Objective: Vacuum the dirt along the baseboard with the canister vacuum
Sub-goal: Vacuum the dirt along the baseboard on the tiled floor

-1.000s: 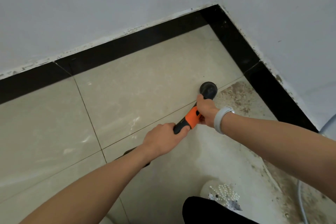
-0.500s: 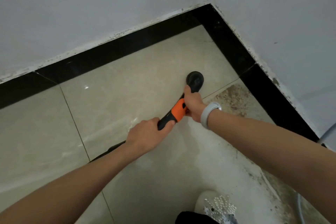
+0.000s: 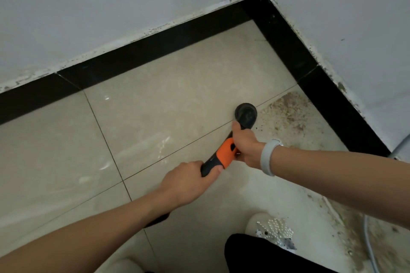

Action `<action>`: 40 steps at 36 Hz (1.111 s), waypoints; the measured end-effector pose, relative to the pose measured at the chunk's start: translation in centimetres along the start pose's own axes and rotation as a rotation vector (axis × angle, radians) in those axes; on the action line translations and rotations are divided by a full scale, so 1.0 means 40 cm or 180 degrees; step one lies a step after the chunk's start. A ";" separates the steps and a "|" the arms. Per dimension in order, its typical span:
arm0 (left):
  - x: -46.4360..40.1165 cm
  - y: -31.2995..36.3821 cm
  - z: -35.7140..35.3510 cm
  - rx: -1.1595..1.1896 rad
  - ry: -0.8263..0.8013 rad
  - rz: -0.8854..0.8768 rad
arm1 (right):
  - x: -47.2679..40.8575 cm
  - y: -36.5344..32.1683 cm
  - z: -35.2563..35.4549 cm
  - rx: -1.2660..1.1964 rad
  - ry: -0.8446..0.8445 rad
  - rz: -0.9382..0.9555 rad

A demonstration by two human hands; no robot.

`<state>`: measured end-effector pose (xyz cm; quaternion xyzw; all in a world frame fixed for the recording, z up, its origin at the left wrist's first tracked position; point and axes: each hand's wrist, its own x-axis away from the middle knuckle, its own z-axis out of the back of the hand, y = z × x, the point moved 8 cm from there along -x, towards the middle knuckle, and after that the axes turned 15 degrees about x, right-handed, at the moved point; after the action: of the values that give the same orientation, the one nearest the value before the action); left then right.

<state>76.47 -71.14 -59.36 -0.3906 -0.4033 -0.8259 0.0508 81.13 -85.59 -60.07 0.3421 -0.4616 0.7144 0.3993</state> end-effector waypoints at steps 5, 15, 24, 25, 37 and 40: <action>0.048 -0.026 0.001 -0.0226 0.0062 0.0016 | 0.008 0.042 -0.033 0.0170 -0.0036 -0.0165; 0.053 -0.418 0.031 0.0165 0.0499 0.0441 | 0.063 0.092 -0.235 0.0405 -0.0221 -0.0144; 0.145 -0.240 0.063 -0.0020 0.0092 0.0344 | 0.128 0.076 -0.237 -0.0018 -0.0426 -0.0280; 0.148 -0.208 0.066 -0.0107 0.0028 0.0342 | 0.133 0.079 -0.226 -0.0163 -0.0369 -0.0263; 0.050 -0.067 -0.047 -0.0358 -0.0750 -0.0059 | 0.096 0.153 -0.040 -0.0374 0.0412 -0.0727; 0.054 -0.049 -0.065 -0.0431 -0.0928 -0.0097 | 0.103 0.190 -0.020 -0.0453 0.0532 -0.0860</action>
<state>72.64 -71.15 -60.07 -0.5027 -0.3557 -0.7865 -0.0472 72.47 -85.74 -59.74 0.3113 -0.4260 0.6458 0.5519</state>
